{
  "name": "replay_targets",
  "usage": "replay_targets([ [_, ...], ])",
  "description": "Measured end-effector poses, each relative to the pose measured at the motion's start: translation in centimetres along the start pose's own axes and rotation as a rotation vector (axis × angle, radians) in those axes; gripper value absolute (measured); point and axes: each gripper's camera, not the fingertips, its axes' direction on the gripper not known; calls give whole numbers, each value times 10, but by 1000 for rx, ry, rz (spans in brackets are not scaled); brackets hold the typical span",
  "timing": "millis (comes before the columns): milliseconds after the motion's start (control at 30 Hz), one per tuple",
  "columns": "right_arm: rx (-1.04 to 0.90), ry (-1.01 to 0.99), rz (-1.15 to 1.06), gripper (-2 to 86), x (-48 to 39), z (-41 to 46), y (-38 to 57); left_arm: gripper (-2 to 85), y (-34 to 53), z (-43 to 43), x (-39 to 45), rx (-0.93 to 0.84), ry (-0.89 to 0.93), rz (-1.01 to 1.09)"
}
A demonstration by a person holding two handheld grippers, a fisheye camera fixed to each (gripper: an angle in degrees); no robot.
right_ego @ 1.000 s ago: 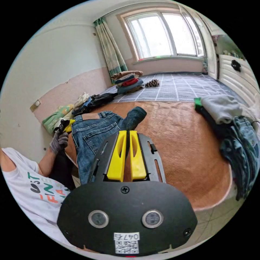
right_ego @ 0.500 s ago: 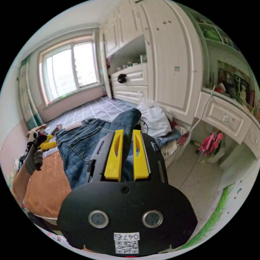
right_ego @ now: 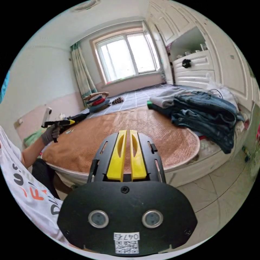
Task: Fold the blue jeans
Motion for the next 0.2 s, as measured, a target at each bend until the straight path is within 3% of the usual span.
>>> replay_targets([
  [100, -56, 53, -276, -5, -148, 52, -82, -10, 64, -90, 24, 126, -356, 89],
  [200, 11, -4, -476, -7, -290, 87, -147, -10, 139, -154, 37, 298, -616, 22],
])
